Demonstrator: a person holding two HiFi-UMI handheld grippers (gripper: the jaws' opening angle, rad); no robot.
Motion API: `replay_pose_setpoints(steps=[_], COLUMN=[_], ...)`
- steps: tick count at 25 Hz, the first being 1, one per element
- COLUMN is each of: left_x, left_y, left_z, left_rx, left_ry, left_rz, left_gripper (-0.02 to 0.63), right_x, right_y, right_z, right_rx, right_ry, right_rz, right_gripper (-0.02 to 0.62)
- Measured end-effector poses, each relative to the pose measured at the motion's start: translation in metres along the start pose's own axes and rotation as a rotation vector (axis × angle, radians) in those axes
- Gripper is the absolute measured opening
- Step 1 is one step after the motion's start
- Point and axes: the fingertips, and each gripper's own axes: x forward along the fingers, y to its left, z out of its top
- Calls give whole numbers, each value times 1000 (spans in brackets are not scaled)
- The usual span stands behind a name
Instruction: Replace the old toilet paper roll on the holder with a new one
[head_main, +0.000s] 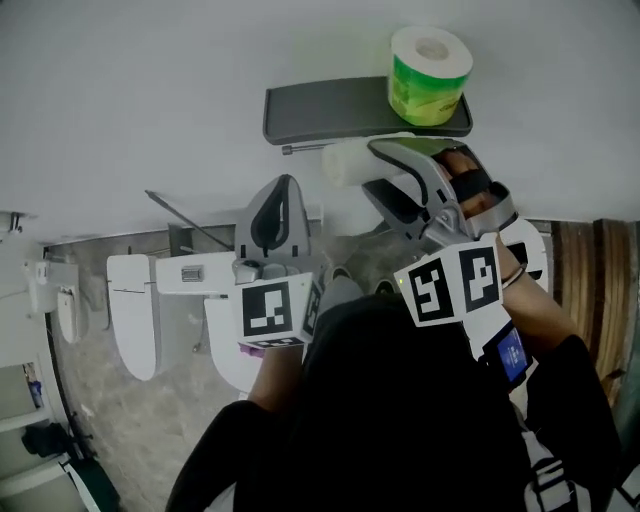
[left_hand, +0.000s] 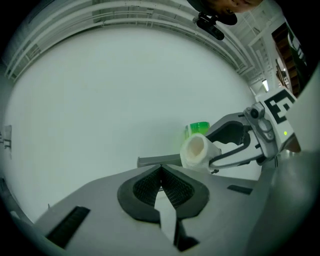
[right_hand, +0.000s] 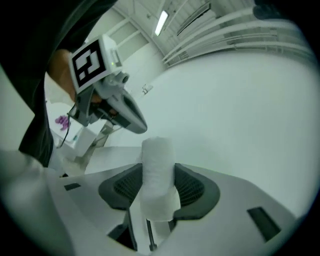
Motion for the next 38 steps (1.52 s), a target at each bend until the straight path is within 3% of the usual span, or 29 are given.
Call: replay_pose_setpoints(steps=[5,10,16,19,24,38], left_x=[-14,-15,1,10,25,52], left_y=[39,73,97,107,112,110], left_z=[6,8,16,10,11,12], left_rx=[0,-7,-13,-22,-20,-12], left_ry=[3,6,12,21,0,7], left_rz=[79,104,70,45,5,-106], left_gripper=[20,20,20,20,20,20], right_x=[32,57,79,96,103,97], right_y=[-44,-102,-134,-125,-116,-107], right_z=[59,86,56,43,24,19], right_rx=[205,526,939,1065,1127,1034], right_ry=[-183,-347,-361,-331,-263,-130], right_rz=[9,-89,-137,-145,-181,-211], right_gripper=[204,204,204,204,204,223])
